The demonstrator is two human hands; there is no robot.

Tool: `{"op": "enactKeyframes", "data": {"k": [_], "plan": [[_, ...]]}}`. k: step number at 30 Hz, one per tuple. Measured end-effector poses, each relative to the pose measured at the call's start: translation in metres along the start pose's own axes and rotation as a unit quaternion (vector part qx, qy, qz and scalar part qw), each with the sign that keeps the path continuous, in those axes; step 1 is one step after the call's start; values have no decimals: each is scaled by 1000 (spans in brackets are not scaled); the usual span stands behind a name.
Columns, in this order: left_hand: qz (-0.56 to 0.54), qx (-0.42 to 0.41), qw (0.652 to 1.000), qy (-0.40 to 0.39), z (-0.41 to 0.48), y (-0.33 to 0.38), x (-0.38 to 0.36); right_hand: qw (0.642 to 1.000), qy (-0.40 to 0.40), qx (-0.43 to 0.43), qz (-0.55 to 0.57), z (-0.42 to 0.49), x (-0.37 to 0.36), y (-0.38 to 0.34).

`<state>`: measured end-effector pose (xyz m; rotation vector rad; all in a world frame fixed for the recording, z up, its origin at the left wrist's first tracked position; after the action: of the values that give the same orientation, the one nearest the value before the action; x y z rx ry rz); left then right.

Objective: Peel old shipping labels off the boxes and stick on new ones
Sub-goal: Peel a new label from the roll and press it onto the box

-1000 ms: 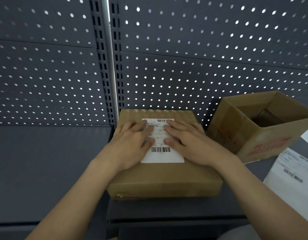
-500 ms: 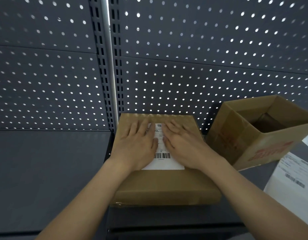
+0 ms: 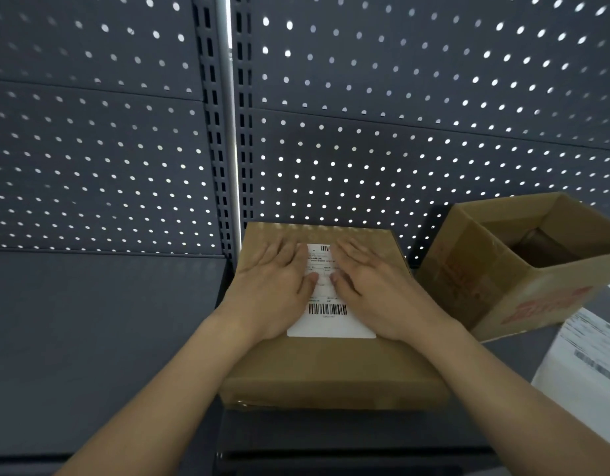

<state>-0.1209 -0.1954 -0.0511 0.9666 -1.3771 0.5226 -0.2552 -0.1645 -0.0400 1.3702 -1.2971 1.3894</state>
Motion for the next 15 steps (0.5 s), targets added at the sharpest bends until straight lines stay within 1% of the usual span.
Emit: {"op": "enactKeyframes", "data": {"k": [2, 3, 7, 12, 15], "plan": [[18, 8, 1000, 8, -6, -5, 2, 1000, 19, 8, 5, -4, 7, -4], [30, 12, 999, 8, -9, -6, 2, 1000, 15, 17, 12, -5, 6, -7], [43, 25, 999, -5, -12, -5, -5, 998, -35, 57, -21, -6, -15, -15], [69, 34, 997, -1, -13, -9, -11, 997, -37, 58, -29, -3, -20, -11], [56, 36, 998, -1, -12, -8, -10, 998, -34, 53, -26, -5, -19, -13]]}}
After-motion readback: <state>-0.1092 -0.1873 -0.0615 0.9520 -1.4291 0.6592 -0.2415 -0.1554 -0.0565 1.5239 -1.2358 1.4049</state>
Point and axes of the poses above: each hand's wrist, its own z-axis towards the middle knuckle, its own x-axis out of the back of the hand, y = z × x, the point moved 7 cm from there along z, towards the middle knuckle, and after that the axes turned 7 degrees about -y, right-handed, at the moved point
